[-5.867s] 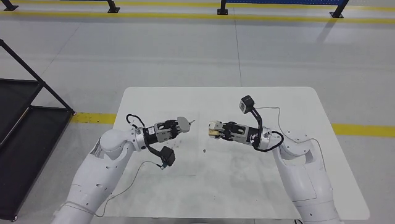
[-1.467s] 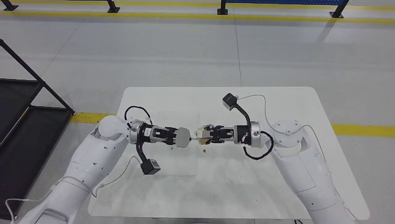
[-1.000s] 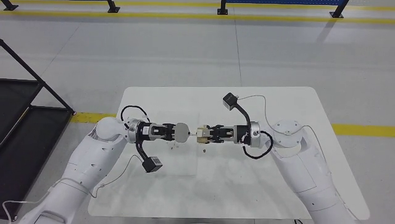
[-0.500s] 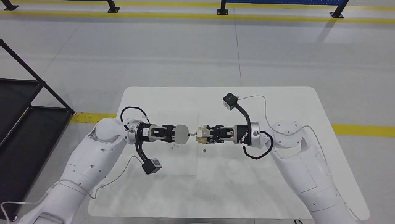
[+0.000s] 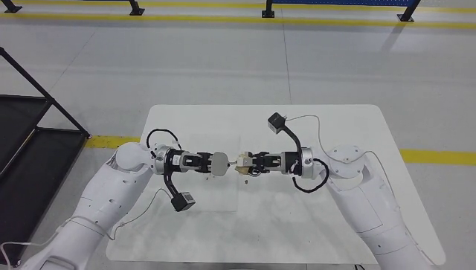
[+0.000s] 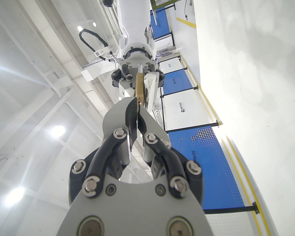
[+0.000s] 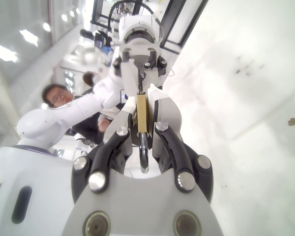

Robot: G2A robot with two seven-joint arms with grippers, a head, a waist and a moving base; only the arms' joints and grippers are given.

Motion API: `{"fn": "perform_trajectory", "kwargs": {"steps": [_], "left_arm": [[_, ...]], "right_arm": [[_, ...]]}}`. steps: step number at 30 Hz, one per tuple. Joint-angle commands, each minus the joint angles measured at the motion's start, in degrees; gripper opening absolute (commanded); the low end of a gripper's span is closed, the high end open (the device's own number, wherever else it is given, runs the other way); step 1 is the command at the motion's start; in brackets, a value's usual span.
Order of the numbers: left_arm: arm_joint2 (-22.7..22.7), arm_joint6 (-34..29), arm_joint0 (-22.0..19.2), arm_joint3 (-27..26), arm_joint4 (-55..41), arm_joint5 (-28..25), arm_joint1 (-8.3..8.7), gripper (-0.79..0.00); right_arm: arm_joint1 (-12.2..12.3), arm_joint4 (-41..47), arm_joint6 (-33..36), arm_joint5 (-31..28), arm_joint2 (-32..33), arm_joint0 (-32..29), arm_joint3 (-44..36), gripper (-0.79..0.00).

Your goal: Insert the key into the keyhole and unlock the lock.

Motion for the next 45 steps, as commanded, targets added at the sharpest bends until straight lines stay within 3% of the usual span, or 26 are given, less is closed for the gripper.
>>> {"fn": "perform_trajectory", "kwargs": {"steps": [1, 45], "left_arm": [[0.1, 0.0, 0.0, 0.0, -0.1, 0.0, 0.03, -0.785], [1.7, -0.4, -0.2, -2.1, 1.6, 0.4, 1.45, -0.785]], "right_arm": [[0.0, 0.0, 0.0, 0.0, -0.1, 0.1, 0.0, -0.785], [1.5, 0.7, -1.2, 0.0, -1.6, 1.0, -0.4, -0.785]]}}
